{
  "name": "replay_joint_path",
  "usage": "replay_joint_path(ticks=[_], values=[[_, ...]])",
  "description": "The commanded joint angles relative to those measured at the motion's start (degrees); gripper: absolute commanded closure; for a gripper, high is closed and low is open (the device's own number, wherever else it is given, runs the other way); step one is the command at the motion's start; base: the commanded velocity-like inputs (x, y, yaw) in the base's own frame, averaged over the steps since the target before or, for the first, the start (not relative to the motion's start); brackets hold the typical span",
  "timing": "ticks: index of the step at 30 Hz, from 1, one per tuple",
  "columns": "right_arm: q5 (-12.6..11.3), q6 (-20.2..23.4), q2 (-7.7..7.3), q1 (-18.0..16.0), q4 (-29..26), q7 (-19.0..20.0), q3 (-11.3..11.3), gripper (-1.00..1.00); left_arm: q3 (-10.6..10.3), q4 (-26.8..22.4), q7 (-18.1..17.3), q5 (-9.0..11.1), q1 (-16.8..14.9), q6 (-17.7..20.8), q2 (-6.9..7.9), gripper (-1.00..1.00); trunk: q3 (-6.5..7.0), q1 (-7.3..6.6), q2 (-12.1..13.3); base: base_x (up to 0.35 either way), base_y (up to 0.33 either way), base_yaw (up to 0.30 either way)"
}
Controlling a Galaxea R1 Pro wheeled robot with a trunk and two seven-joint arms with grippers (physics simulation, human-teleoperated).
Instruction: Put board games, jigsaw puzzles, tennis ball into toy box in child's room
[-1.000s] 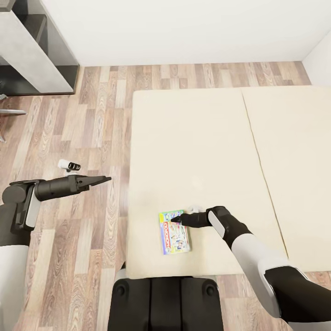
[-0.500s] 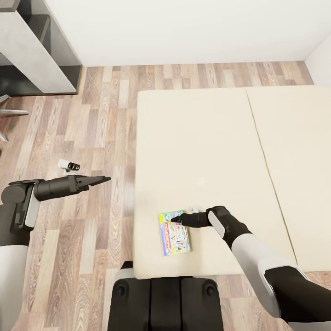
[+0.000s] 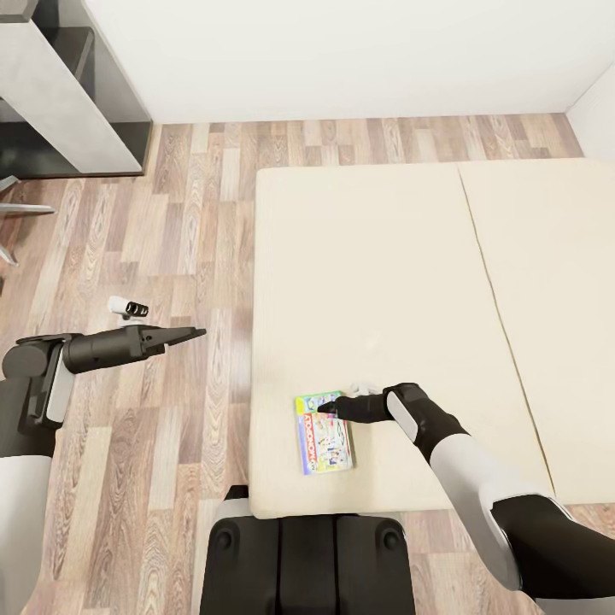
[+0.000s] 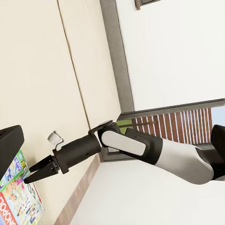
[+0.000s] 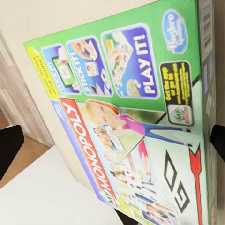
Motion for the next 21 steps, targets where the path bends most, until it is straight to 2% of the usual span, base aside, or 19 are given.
replay_joint_path(ticks=[1,21], values=[[-0.27,0.23,-0.03,-0.02,-0.05,-0.05,0.22,-1.00,-0.01,-0.01,-0.22,-0.01,-0.02,0.61,0.02,-1.00,-0.06,0.03,-0.09,0.000,0.001,0.000],[-0.19,0.30,-0.06,-0.02,-0.07,0.03,0.13,-1.00,-0.01,-0.01,-0.22,-0.04,-0.02,0.61,0.09,-1.00,-0.06,0.03,-0.09,0.000,0.000,0.000]])
